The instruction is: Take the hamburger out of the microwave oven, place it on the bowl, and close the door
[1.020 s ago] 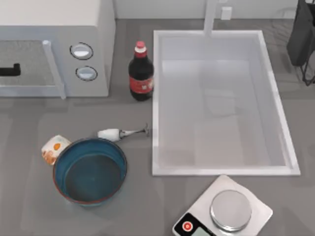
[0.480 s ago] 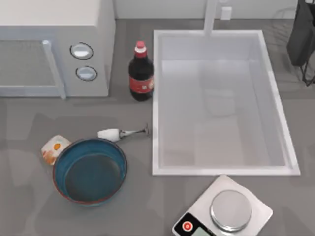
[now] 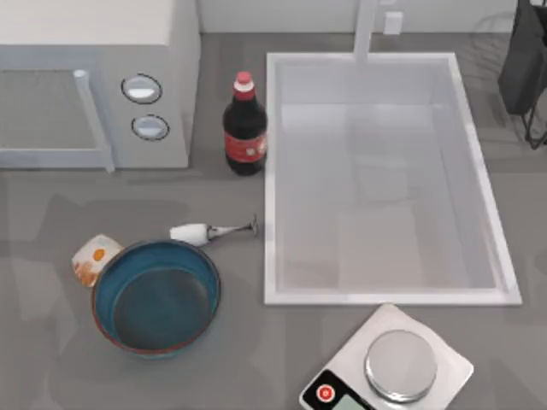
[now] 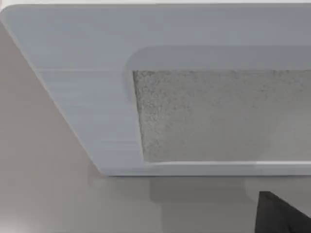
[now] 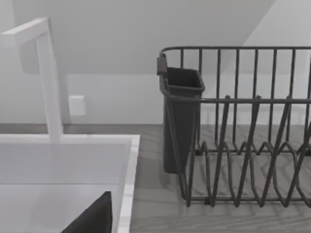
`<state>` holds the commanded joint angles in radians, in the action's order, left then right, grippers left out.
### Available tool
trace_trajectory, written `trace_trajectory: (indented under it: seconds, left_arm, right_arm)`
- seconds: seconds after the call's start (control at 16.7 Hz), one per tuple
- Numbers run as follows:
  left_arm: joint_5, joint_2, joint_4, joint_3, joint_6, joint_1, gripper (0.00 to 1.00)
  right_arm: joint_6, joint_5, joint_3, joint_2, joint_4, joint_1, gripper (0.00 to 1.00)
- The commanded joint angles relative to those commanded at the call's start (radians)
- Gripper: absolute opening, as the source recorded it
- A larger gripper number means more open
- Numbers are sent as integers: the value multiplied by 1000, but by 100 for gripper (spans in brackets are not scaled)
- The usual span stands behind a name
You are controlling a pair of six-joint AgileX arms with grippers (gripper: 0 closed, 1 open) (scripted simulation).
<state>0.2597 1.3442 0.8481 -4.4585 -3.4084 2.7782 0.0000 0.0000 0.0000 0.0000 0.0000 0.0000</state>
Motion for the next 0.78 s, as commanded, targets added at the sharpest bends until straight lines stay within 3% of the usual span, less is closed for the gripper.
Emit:
trace_trajectory:
  seconds: [0.42,0.78]
  left_arm:
    - [0,-105,-304,-187,2,-1,0]
    - [0,-118,-339,-216,3,0,0]
  right_arm:
    - [0,0,0,0,0,0,100]
    - [0,0,0,0,0,0,100]
